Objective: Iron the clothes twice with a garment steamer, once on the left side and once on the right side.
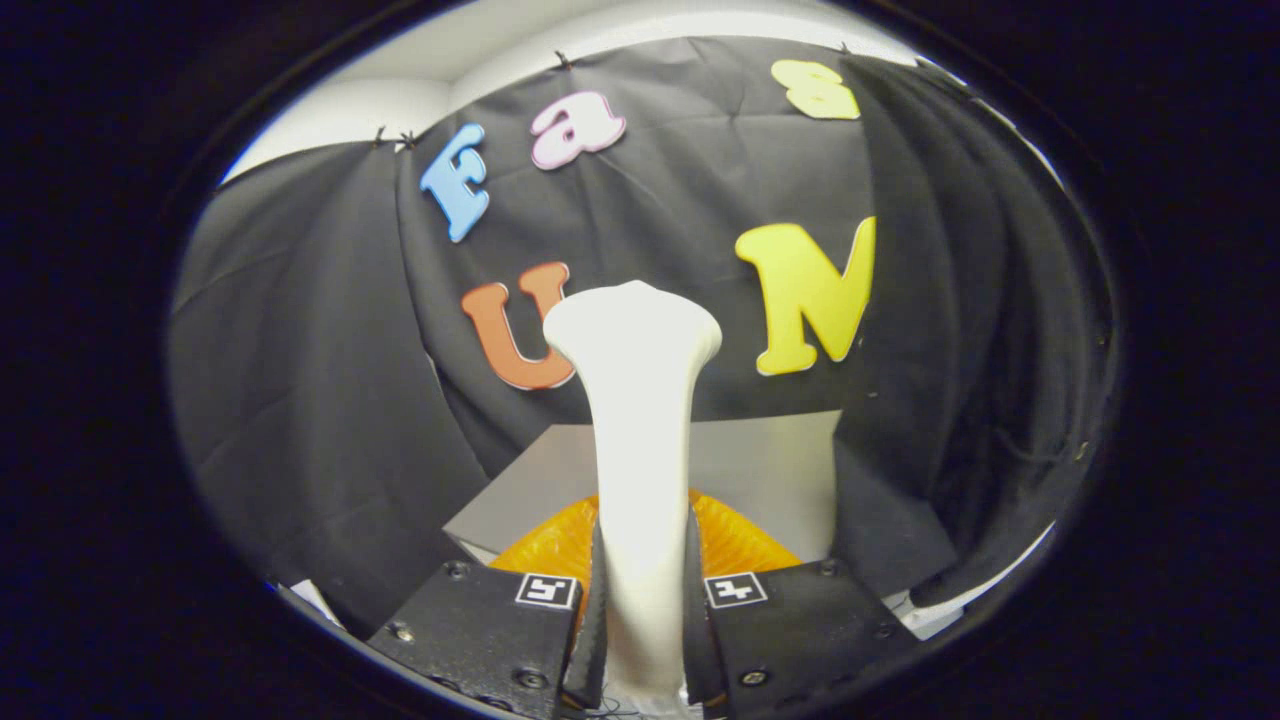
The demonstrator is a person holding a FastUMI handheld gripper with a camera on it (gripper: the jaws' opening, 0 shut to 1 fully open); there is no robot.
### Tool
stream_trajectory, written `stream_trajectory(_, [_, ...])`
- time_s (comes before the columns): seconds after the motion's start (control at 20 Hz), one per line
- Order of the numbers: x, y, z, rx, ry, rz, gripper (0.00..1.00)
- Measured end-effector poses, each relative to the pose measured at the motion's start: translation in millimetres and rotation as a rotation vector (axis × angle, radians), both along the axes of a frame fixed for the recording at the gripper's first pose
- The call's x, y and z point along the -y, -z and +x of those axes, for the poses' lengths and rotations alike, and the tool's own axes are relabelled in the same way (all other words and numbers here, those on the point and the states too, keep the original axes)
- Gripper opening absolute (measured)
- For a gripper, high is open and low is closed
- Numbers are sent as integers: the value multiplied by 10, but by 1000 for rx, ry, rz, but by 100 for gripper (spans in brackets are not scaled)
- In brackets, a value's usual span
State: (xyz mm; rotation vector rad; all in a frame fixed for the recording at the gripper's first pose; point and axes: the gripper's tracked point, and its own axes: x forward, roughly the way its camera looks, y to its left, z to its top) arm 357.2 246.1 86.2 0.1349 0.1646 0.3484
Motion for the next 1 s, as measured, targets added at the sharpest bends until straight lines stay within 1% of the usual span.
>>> stream_trajectory(0.15, [440, -195, -580, 58, 23, 30, 33])
stream_trajectory(0.3, [864, -371, -1054, 100, 54, 70, 33])
stream_trajectory(0.5, [1598, -611, -1496, 158, 161, 101, 33])
stream_trajectory(0.75, [2362, -801, -1709, 215, 285, 80, 33])
stream_trajectory(0.85, [2614, -845, -1715, 234, 328, 62, 33])
stream_trajectory(1.0, [2834, -865, -1618, 235, 363, 54, 33])
